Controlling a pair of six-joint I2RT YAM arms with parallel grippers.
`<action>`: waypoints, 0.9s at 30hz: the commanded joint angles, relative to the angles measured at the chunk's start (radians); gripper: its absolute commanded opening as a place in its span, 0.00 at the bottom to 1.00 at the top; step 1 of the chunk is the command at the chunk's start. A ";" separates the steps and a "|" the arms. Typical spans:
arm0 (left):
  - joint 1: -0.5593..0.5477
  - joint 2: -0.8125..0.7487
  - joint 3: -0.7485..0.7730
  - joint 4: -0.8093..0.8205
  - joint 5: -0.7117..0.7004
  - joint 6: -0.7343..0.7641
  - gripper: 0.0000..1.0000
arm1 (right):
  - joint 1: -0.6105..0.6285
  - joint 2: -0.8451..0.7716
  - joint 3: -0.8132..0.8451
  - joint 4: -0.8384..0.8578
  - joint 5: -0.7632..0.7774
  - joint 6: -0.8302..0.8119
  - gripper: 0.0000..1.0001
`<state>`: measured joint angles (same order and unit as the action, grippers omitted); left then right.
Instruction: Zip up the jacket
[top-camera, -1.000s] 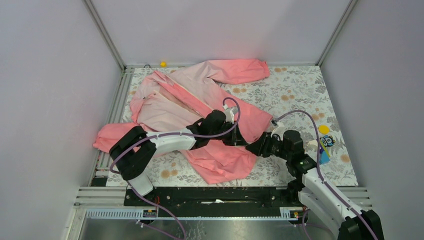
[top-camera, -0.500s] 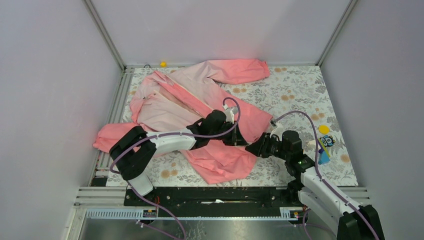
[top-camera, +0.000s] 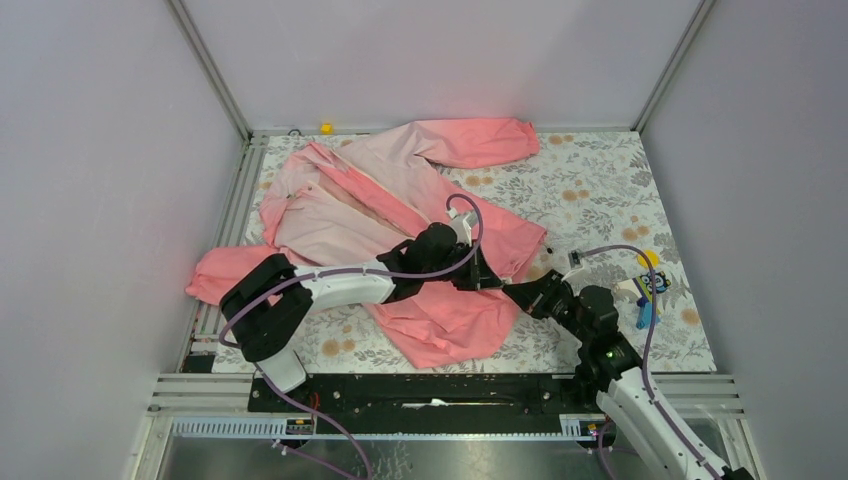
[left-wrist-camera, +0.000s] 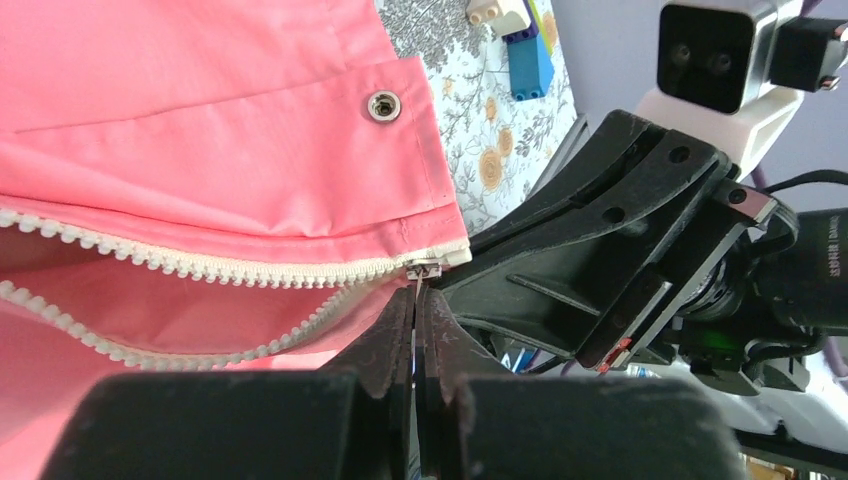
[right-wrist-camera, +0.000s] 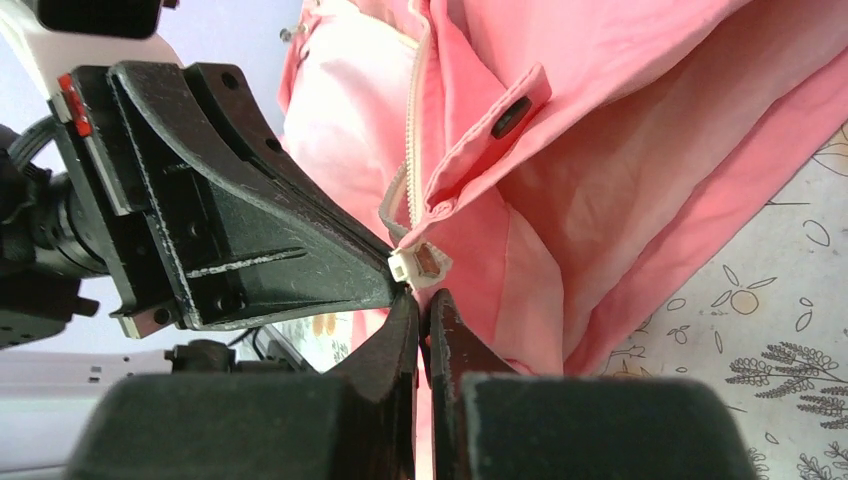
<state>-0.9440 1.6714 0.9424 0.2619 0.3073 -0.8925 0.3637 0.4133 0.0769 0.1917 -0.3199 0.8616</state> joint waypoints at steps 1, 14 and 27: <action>0.031 0.030 -0.052 -0.089 -0.110 -0.006 0.00 | -0.008 -0.074 0.045 0.060 0.117 0.066 0.00; 0.098 -0.111 -0.084 -0.107 -0.057 0.061 0.00 | -0.011 -0.215 -0.149 0.142 -0.039 0.064 0.00; 0.025 -0.011 0.012 0.038 0.057 -0.017 0.00 | -0.011 -0.350 0.010 -0.348 0.019 -0.132 0.28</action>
<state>-0.9272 1.6501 0.9176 0.3088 0.4076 -0.9298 0.3626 0.0471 0.0296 -0.0101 -0.3515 0.7830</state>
